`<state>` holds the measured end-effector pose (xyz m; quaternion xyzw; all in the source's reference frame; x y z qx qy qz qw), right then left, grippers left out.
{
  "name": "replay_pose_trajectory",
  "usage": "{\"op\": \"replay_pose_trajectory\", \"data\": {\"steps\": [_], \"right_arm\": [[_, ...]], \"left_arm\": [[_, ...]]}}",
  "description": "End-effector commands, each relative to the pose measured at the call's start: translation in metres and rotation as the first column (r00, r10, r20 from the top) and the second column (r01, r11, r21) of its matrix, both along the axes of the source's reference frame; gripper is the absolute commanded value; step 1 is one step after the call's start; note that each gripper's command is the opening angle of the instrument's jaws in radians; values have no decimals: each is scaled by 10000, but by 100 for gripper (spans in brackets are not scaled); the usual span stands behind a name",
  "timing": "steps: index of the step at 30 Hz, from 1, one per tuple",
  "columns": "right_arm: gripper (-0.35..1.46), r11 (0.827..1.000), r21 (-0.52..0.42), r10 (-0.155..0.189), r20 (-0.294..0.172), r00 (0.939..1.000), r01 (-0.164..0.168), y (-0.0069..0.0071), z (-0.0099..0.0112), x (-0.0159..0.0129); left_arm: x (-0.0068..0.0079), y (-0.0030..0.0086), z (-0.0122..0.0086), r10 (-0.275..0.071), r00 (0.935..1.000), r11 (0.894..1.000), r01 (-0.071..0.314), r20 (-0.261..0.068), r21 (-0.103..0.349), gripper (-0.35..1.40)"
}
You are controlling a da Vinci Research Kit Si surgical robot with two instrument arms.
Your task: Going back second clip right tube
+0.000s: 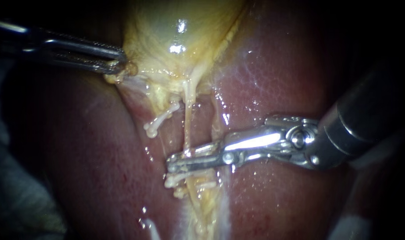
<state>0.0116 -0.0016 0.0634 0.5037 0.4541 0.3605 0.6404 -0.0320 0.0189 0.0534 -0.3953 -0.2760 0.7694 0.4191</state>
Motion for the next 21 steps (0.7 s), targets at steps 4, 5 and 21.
{"op": "replay_pose_trajectory", "data": {"steps": [4, 5, 21], "right_arm": [[0, 9981, -618, -34, -213, 9998, 20, -1, 2, 3], [10, 9969, -788, -41, -264, 9996, 20, 0, 3, 4], [47, 9697, -2435, -74, 491, 9988, 192, 2, 52, -5]], "left_arm": [[0, 0, 0, 0, 10000, 10000, 0, 2, -1, -35], [0, 0, 0, 0, 10000, 10000, 0, 1, -1, -35], [0, 0, 2, 3, 10000, 10000, -3, 1, -13, -35]]}}
